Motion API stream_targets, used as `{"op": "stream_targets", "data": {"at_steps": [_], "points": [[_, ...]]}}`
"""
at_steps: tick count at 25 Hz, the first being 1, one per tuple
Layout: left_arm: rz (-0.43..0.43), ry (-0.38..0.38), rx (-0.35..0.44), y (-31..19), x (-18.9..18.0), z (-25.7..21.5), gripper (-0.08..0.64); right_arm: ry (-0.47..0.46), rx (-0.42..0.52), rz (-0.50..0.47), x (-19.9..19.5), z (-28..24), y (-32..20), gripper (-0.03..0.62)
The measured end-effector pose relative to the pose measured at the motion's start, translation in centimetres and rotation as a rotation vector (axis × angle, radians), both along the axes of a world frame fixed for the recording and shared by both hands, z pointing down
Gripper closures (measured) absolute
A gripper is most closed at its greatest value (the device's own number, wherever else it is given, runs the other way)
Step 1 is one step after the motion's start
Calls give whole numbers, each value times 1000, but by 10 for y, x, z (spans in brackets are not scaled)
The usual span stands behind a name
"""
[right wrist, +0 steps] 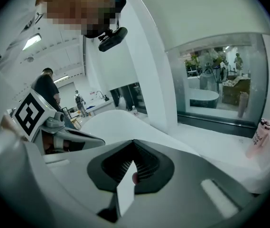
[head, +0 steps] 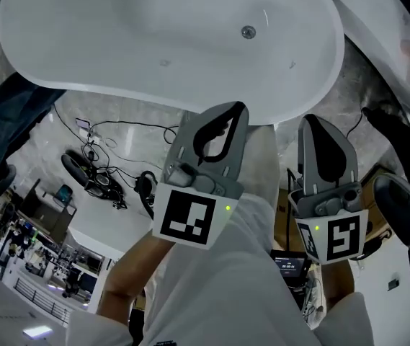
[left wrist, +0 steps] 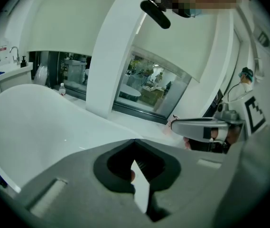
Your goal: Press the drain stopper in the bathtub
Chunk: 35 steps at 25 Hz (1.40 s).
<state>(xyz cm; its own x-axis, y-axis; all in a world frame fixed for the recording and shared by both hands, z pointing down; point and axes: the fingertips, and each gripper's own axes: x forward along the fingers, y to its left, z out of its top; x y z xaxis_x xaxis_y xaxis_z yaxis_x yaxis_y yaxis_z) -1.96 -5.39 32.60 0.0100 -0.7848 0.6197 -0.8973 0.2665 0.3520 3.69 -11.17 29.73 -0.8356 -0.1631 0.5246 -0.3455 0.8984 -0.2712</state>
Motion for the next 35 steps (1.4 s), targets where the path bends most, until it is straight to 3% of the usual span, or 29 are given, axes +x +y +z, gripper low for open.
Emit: {"op": "stream_targets", "data": {"at_steps": [13,17,35], "points": [[-108,51,-17,-4,-25,90,557,37,-7,-120,-48,95,-8,586],[-123,71,-9,-10,-27,122,557,50,-15,-114,-59,135,-12,586],[-78,115,-93,-2,-38,270,557,138,-40,-76,-68,285,-22,588]]}}
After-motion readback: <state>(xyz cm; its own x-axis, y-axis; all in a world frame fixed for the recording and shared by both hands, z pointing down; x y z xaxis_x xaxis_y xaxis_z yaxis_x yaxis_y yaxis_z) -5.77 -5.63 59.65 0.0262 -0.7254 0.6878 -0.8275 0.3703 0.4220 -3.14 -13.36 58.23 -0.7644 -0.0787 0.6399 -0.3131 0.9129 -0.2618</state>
